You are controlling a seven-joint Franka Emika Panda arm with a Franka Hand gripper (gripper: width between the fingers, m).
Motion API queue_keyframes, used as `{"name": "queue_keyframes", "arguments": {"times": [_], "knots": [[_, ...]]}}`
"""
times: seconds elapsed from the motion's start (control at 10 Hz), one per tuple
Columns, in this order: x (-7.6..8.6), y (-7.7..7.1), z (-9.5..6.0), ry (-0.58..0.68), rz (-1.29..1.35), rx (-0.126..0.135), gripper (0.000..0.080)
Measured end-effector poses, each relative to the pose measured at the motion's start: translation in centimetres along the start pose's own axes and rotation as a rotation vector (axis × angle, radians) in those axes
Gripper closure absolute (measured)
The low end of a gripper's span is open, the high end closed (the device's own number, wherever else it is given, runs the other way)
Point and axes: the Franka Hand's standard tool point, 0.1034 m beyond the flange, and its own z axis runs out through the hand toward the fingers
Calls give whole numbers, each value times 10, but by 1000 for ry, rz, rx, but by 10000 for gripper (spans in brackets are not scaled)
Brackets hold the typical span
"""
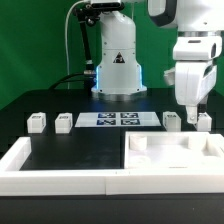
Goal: Assemble square table
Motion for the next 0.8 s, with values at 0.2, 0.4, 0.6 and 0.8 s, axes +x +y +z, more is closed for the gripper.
{"name": "queue_keyframes", "arguments": {"times": [0.2,0.4,0.6,0.8], "knots": [[0,0,0,0,33,1,150],[1,-2,0,2,179,1,150],[2,-21,5,11,450,9,150],[12,-39,7,3,693,22,150]]}}
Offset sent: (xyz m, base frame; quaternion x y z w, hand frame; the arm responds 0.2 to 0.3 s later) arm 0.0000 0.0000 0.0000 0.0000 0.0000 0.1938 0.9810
